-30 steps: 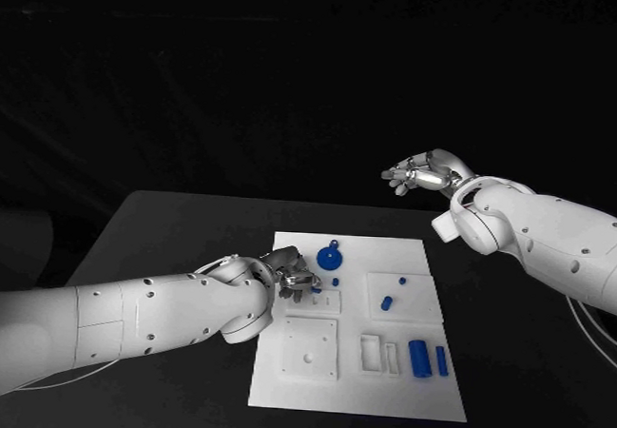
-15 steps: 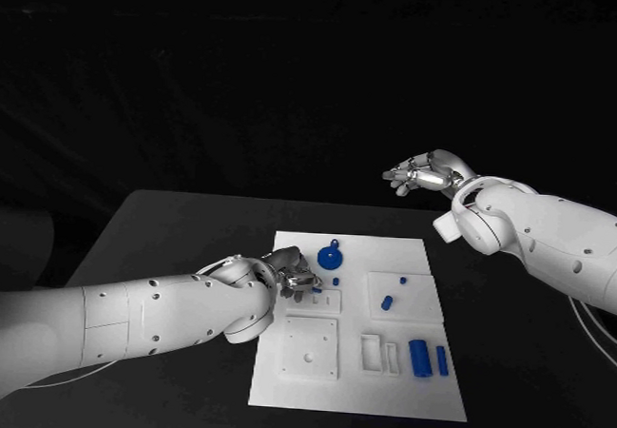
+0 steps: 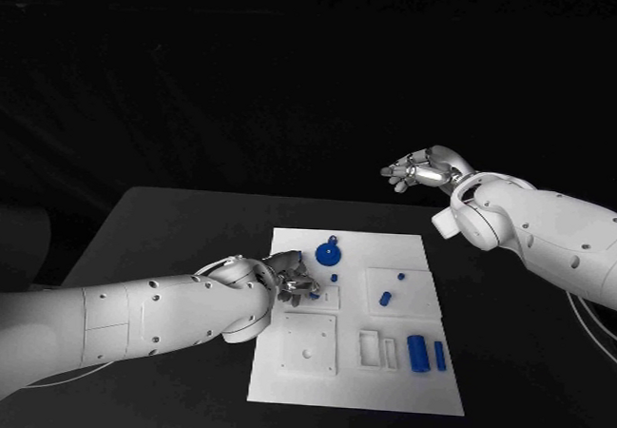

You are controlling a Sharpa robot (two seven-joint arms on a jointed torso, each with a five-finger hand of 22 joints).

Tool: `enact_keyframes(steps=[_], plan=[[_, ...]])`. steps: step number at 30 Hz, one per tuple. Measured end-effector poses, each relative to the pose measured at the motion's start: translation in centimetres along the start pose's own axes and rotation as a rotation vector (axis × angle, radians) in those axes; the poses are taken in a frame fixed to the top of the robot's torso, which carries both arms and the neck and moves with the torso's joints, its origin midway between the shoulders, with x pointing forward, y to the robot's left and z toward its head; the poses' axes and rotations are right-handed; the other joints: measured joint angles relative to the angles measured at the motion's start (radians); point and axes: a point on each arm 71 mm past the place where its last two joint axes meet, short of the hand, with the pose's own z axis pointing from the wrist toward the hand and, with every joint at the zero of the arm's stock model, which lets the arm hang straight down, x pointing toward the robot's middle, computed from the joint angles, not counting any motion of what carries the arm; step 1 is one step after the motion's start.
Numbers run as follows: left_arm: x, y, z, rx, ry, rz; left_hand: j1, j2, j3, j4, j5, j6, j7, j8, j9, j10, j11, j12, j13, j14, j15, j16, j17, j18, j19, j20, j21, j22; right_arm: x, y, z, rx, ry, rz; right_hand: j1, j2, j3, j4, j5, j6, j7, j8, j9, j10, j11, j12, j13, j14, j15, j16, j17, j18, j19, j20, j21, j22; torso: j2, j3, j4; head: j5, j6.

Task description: Assemble the parts on the task board

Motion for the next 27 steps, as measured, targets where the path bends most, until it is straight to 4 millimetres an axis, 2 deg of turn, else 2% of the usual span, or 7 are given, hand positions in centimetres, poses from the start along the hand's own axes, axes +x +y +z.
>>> enact_keyframes(steps=[9, 27], plan=[[0.18, 0.29, 0.09, -0.015, 0.014, 0.014, 0.0, 0.0, 0.002, 0.001, 0.005, 0.001, -0.001, -0.004, 0.001, 0.0, 0.0, 0.0, -0.001, 0.0, 0.0, 0.0, -0.001, 0.0, 0.0, 0.0, 0.003, -0.001, 0.06, 0.04, 0.01, -0.001, 0.002, 0.0, 0.0, 0.0, 0.0, 0.0, 0.0, 0.0, 0.0, 0.0, -0.001, 0.0, 0.0, 0.004, -0.002, 0.0, 0.0, 0.0, -0.001, 0.0, 0.0, 0.0, 0.0, 0.0, 0.0, -0.001, 0.0012, -0.001, -0.001], [0.17, 0.47, 0.18, -0.023, 0.016, 0.019, 0.0, 0.0, 0.003, 0.0, 0.003, 0.001, -0.001, -0.002, 0.004, 0.0, 0.0, 0.0, -0.002, 0.002, 0.002, 0.0, -0.002, 0.0, 0.0, 0.0, 0.003, -0.002, 0.19, 0.13, 0.06, -0.003, 0.005, 0.001, 0.0, 0.0, -0.003, 0.003, 0.0, 0.0, 0.0, 0.0, -0.002, 0.0, 0.0, 0.004, -0.004, -0.003, 0.003, 0.0, -0.001, 0.0, 0.0, 0.0, 0.0, 0.0, 0.0, -0.0002, 0.0012, -0.002, -0.002]])
